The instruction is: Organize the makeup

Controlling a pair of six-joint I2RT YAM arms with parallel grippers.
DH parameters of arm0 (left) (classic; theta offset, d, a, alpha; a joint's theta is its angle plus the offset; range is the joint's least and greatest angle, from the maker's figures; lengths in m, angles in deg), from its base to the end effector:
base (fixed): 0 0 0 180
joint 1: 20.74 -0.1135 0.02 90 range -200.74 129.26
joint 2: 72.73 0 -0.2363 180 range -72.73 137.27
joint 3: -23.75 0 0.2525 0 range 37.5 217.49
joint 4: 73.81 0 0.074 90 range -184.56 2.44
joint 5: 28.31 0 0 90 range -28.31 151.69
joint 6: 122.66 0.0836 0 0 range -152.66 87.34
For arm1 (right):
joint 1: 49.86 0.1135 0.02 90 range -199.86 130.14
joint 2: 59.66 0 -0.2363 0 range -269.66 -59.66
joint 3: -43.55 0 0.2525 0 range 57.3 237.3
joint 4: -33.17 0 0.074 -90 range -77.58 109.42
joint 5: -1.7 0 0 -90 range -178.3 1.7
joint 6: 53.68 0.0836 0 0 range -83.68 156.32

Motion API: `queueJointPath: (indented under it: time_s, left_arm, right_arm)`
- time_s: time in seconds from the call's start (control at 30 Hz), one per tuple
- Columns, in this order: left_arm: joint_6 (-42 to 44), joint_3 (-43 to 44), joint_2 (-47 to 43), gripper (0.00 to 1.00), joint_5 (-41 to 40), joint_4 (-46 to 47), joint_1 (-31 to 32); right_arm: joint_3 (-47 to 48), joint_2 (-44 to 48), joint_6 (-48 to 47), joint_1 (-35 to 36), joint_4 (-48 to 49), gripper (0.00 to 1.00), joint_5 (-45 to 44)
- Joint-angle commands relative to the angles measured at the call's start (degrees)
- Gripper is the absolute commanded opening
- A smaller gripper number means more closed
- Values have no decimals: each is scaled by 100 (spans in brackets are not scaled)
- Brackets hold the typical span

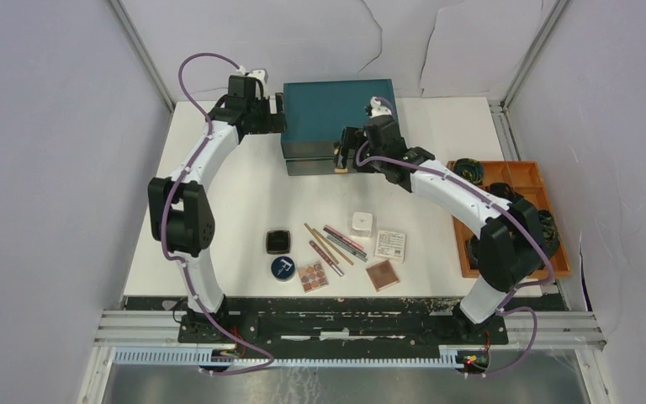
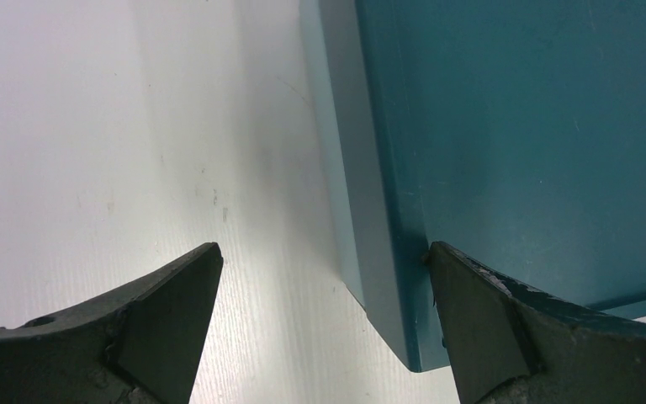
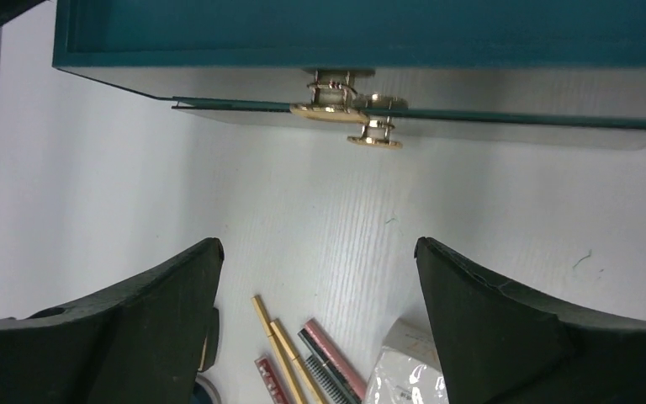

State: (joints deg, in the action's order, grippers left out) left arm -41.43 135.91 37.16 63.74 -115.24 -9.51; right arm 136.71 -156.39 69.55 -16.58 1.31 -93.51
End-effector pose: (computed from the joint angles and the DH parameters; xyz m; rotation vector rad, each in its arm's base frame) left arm 0.4652 -0.0954 0.2462 0.0678 2.2627 -0.2267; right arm 0.3618 0.2284 0.2413 0.0516 2.2407 0.5485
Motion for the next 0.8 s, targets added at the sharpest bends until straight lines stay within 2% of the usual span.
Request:
queueJointPath:
  time_s: [0.0, 0.1, 0.3, 0.43, 0.57, 0.77]
  left_arm:
    - [-93, -74, -176, 99, -77, 105, -4]
    - [-10, -126, -244, 99, -180, 104, -4]
    - [108, -400, -471, 99, -309, 220, -2]
    - [116, -419, -470, 99, -412, 237, -1]
    - [84, -364, -401, 99, -407, 252, -6]
    - [13, -254, -316, 99, -367, 252, -4]
  right_arm:
    - [-859, 520, 1456, 28, 1227, 91, -40]
    - [-1474, 655, 2355, 50, 2139, 90, 14]
    - [-1992, 528, 3205, 79, 3187, 89, -322]
    - [-2189, 517, 3537, 90, 3899, 82, -512]
    - [-2654, 540, 4020, 153, 4710, 75, -1272]
    - [-2447, 127, 4265, 276, 4906, 71, -1419]
